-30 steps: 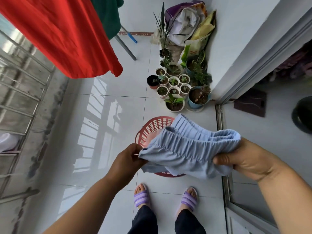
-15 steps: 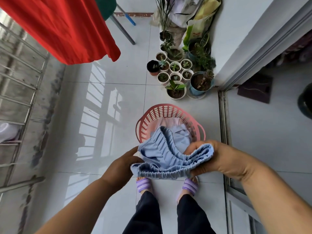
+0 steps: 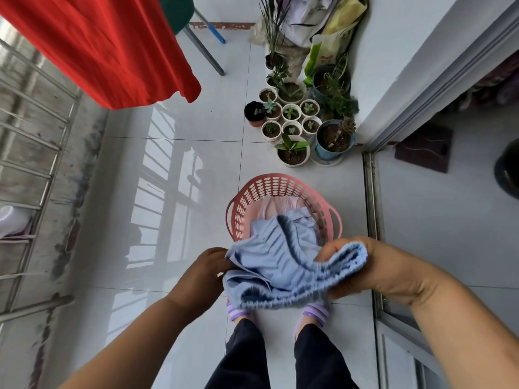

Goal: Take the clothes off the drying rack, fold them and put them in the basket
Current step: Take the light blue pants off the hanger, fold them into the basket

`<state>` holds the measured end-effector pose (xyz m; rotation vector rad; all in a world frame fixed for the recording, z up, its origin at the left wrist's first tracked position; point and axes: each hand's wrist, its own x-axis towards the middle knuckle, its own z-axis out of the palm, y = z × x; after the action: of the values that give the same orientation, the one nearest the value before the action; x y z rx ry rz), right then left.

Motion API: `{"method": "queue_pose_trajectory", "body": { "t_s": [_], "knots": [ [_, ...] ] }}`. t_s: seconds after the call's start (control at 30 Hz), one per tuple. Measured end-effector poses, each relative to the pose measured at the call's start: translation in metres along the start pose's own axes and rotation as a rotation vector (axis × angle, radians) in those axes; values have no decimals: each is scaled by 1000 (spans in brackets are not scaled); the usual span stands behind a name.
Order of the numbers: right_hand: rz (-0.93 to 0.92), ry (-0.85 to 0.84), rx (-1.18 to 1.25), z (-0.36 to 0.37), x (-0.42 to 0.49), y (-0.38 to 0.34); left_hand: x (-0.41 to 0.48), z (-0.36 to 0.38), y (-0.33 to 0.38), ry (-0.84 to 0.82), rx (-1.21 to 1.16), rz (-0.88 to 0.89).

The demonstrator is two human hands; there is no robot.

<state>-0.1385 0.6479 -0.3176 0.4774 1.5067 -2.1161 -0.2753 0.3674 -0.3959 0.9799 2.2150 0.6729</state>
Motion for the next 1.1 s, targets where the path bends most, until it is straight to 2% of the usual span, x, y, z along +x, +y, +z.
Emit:
{"method": "queue_pose_trajectory", "body": {
  "t_s": [0.1,0.2,0.27,0.33,0.4,0.47,0.63,0.67,0.73,0.8,1.03,1.1],
  "knots": [
    [-30,163,189,-5,6,1,1,-4,0,29,-244,-205],
    [-24,413,356,-16,17,-11,6,-17,12,76,-482,-297],
    [13,565,364,-23,26,-18,12,-26,23,112,-601,-324],
    [80,620,267,-29,32,-20,16,-32,33,155,-711,-338],
    [141,605,209,-34,34,-16,17,-35,37,192,-801,-361],
    [120,563,260,-38,32,-12,17,-36,41,234,-857,-375],
    [-185,570,610,-37,35,0,16,-40,52,390,-964,-374],
    [-155,563,585,-33,37,7,16,-42,54,412,-988,-369],
    [33,507,346,-17,42,22,18,-44,61,430,-1026,-358],
    [137,418,165,-5,46,32,20,-46,65,430,-1022,-361],
    [-21,482,113,-13,46,21,18,-54,56,434,-970,-414],
    [-66,430,246,-17,40,17,16,-52,58,425,-988,-419]
  ]
}}
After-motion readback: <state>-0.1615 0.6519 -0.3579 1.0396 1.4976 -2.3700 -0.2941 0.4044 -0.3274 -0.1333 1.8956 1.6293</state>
